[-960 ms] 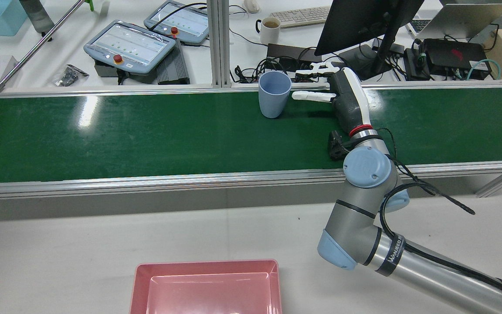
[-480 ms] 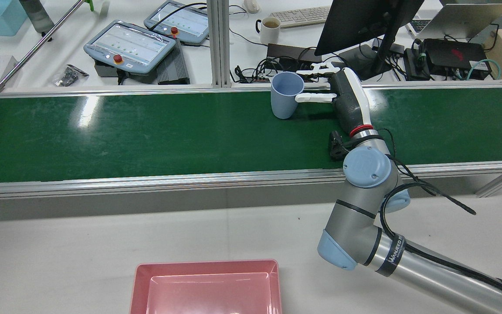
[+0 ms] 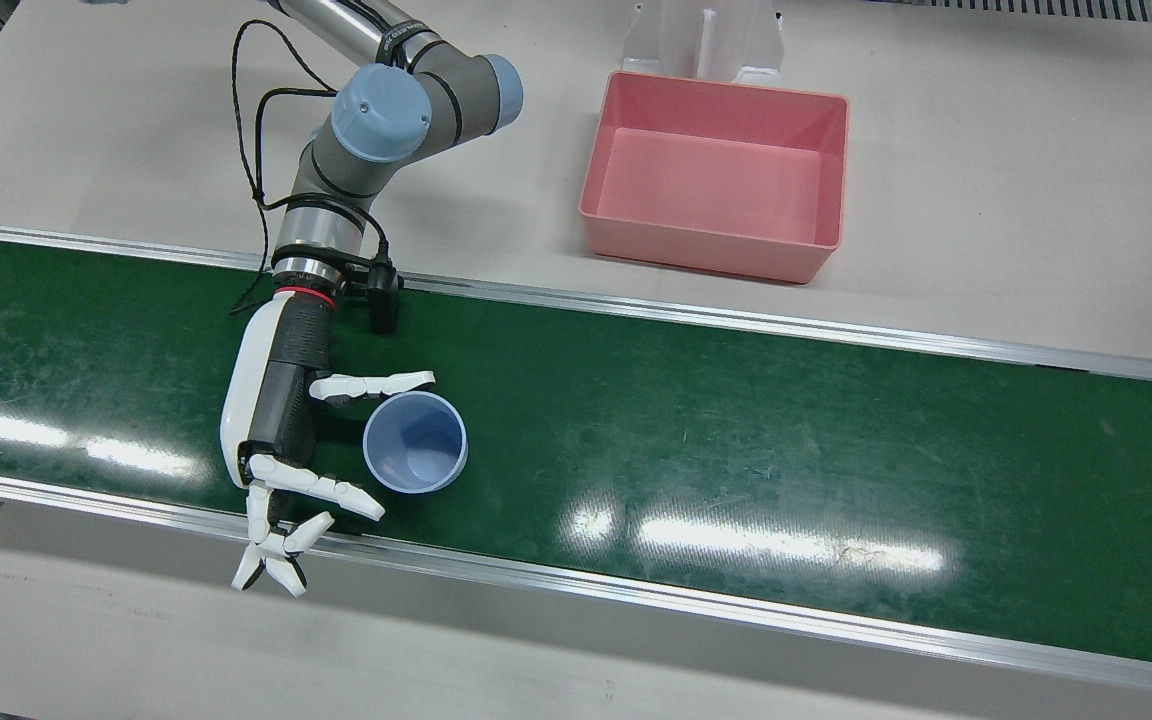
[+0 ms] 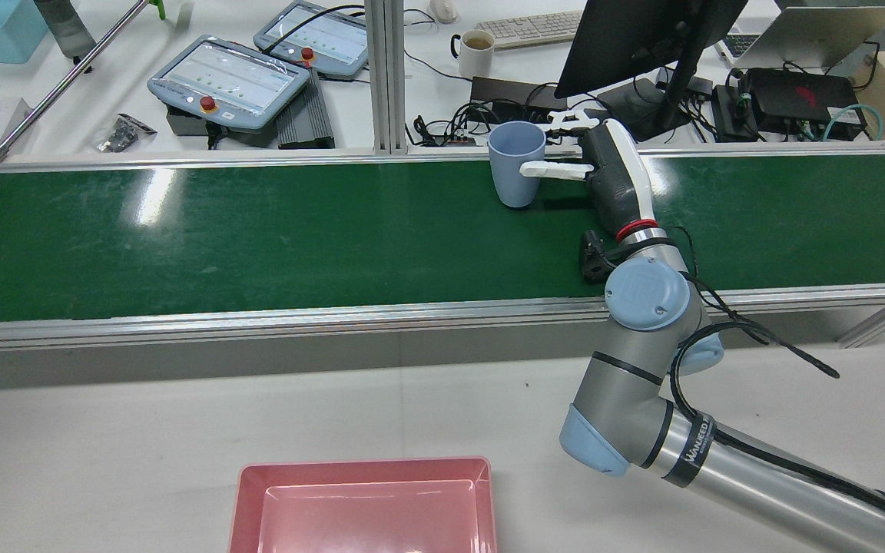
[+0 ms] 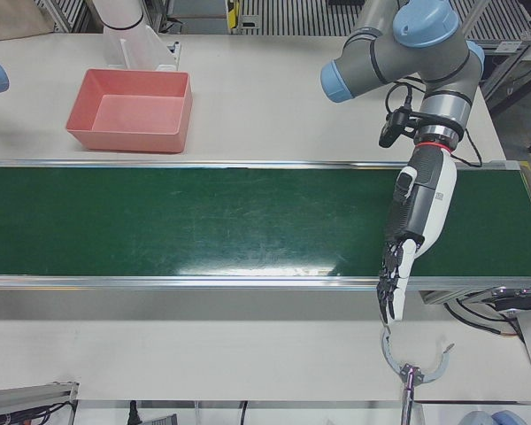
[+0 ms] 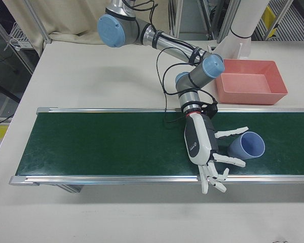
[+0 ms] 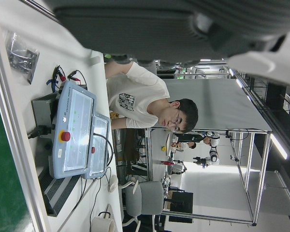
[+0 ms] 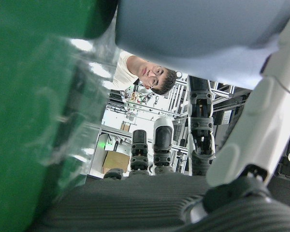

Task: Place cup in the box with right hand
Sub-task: 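Close the right hand around the blue cup and lift it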

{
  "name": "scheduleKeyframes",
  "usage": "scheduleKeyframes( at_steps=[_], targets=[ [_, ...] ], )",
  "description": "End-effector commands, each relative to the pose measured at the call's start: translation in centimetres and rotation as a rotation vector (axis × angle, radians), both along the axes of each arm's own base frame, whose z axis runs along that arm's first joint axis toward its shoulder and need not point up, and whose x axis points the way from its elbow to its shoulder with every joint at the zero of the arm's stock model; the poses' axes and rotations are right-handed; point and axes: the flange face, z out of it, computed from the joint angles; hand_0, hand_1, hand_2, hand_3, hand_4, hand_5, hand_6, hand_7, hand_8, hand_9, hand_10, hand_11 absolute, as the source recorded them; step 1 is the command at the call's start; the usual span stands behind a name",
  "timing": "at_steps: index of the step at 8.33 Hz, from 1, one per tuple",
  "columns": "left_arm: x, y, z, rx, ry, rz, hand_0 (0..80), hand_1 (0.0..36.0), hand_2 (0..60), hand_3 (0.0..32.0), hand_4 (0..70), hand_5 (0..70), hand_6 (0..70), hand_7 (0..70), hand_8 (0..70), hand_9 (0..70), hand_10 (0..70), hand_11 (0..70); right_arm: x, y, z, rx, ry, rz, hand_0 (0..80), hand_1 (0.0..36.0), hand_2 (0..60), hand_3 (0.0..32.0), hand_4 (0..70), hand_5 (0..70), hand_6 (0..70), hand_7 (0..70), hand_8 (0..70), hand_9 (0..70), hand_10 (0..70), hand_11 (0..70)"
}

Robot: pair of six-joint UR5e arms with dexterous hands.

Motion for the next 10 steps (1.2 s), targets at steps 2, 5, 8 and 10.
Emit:
scheduleKeyframes(
  at_steps=[2, 5, 8, 10],
  targets=[
    [0.0, 0.0, 0.0, -0.001, 0.000, 0.000, 0.0, 0.0, 0.0, 0.0, 0.0, 0.0, 0.0, 0.0, 0.0, 0.0, 0.0, 0.0, 0.2, 0.0, -0.2, 0.002, -0.003, 0.002, 50.3, 9.2, 0.1, 0.0, 65.9, 1.1, 12.9, 69.4, 8.7, 24.7, 0.0, 0.0],
    [0.0, 0.0, 0.0, 0.001, 0.000, 0.000, 0.0, 0.0, 0.0, 0.0, 0.0, 0.0, 0.0, 0.0, 0.0, 0.0, 0.0, 0.0, 2.1, 1.2, -2.0, -0.020, 0.022, 0.038, 55.0, 16.0, 4.8, 0.0, 64.5, 3.3, 16.7, 70.0, 12.6, 31.7, 0.0, 0.0],
    [0.0, 0.0, 0.0, -0.001, 0.000, 0.000, 0.0, 0.0, 0.0, 0.0, 0.0, 0.0, 0.0, 0.0, 0.0, 0.0, 0.0, 0.0, 2.7, 1.5, -2.4, -0.015, 0.016, 0.040, 80.0, 36.0, 60.0, 0.0, 70.0, 17.9, 39.0, 70.0, 47.0, 70.0, 20.4, 33.1],
    [0.0, 0.0, 0.0, -0.001, 0.000, 0.000, 0.0, 0.0, 0.0, 0.0, 0.0, 0.0, 0.0, 0.0, 0.0, 0.0, 0.0, 0.0, 4.9, 3.2, -5.1, -0.001, 0.000, 0.045, 80.0, 36.0, 60.0, 0.0, 70.0, 18.3, 39.2, 70.0, 47.1, 70.0, 21.3, 34.5]
  ],
)
